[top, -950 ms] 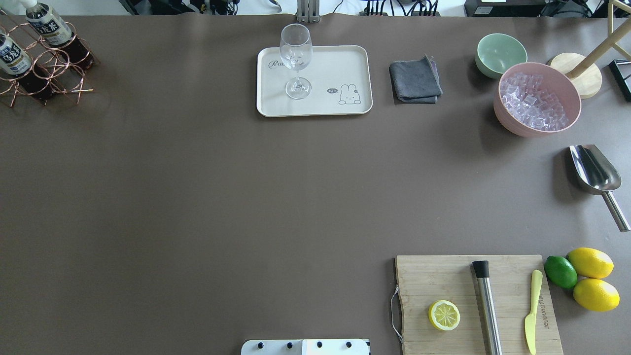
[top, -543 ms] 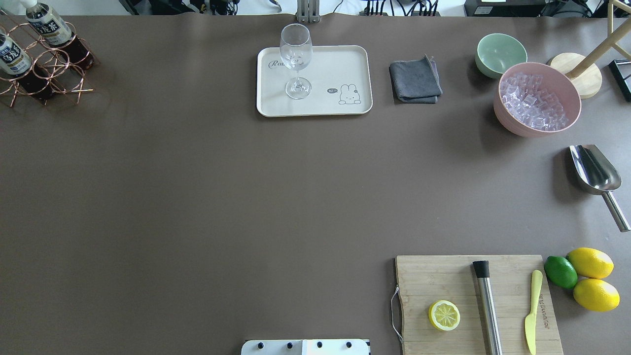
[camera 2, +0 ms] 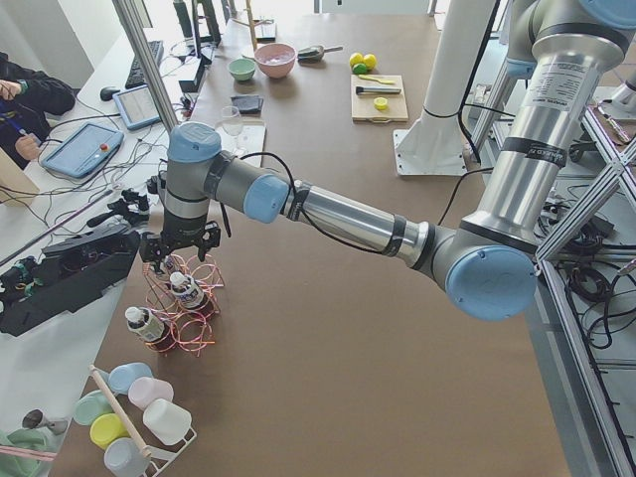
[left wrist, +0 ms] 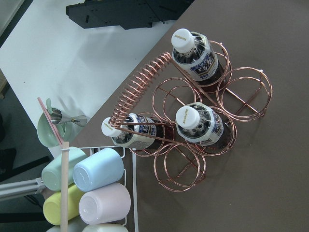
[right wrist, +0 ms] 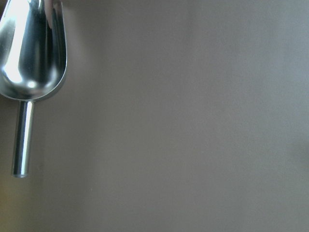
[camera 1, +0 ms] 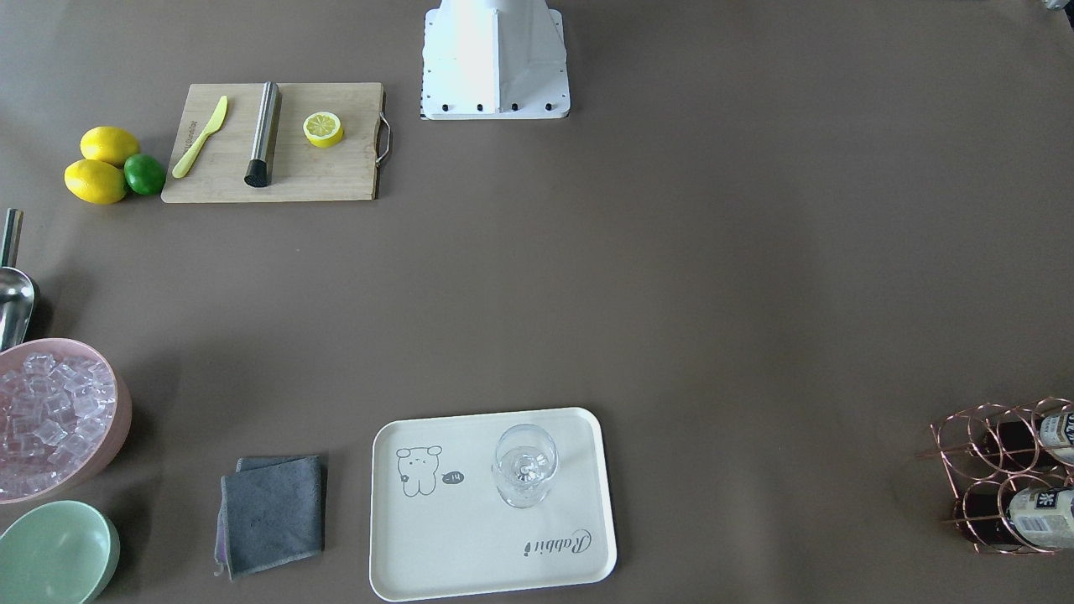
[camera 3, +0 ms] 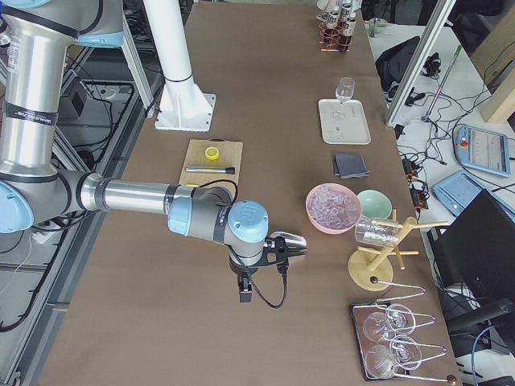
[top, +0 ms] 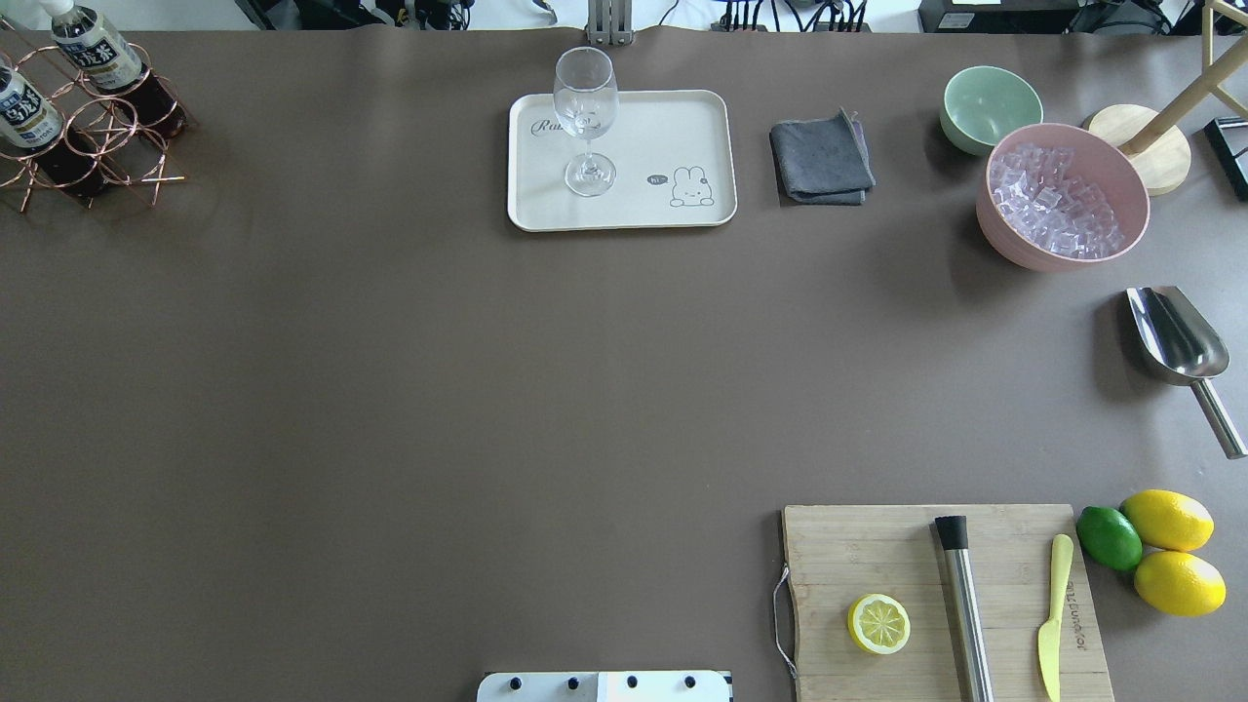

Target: Take tea from basket to plate

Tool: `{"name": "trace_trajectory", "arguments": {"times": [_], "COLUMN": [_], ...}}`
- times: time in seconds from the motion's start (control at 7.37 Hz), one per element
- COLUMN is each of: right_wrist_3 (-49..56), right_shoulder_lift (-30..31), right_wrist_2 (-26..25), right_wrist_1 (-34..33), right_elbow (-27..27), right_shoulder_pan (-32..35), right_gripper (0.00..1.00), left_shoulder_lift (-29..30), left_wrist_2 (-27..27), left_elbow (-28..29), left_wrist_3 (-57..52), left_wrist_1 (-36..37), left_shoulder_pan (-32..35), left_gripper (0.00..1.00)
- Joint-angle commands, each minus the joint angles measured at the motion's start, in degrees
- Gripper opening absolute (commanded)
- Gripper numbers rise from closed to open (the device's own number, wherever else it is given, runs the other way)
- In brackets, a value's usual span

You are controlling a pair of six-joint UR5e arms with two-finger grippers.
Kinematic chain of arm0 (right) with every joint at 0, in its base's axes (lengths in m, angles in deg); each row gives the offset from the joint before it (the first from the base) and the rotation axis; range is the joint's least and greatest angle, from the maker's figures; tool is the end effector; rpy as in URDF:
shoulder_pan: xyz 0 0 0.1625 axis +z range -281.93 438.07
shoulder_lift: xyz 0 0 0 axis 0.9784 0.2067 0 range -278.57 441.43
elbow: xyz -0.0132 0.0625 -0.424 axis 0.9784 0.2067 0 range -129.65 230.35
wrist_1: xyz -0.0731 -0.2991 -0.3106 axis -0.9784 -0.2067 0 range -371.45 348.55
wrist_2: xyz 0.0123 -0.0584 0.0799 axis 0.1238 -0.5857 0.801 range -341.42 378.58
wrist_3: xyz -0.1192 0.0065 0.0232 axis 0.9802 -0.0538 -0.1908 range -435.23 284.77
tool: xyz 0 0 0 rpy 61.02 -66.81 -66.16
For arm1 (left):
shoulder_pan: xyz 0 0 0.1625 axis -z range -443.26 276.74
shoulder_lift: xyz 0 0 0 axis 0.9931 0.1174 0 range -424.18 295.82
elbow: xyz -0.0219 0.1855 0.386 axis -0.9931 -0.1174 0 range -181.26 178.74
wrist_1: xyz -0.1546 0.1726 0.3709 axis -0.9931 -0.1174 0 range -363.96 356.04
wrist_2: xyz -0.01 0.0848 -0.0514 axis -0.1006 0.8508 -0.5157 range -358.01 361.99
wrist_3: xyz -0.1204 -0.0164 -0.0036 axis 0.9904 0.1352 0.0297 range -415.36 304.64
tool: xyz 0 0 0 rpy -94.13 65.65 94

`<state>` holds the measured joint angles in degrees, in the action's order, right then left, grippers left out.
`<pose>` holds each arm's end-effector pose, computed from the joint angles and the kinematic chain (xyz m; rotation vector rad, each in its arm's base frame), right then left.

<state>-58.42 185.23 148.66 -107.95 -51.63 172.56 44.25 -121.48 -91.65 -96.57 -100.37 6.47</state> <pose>0.0861 -0.3938 0.6986 -0.0079 -0.7126 -0.1551 -0.0630 -0.6635 0.4842 0.6193 0.4004 0.8206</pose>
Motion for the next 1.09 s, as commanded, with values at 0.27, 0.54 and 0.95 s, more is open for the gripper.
{"name": "trace_trajectory", "arguments": {"times": [0.27,0.54,0.95], "right_wrist_3": [0.0,0.0,0.0], "right_shoulder_lift": [0.0,-0.1,0.0], "right_wrist_2": [0.0,0.1,0.1], "right_wrist_1": [0.0,0.0,0.0], "right_elbow": [0.2,0.3,0.4], "right_shoulder_pan": [0.0,0.0,0.0], "right_gripper": [1.0,1.0,1.0], "left_shoulder_lift": [12.8,16.6,17.1], "left_wrist_2": [-3.0,-3.3,-4.7], "left_elbow": [15.0,19.1,22.4], "left_wrist_3": [-14.9,-14.8,-14.7], "left_wrist_1": [1.7,2.8,2.4], "left_shoulder_pan": [0.0,-1.0,-2.2], "left_gripper": [0.98,0.98,0.98]}}
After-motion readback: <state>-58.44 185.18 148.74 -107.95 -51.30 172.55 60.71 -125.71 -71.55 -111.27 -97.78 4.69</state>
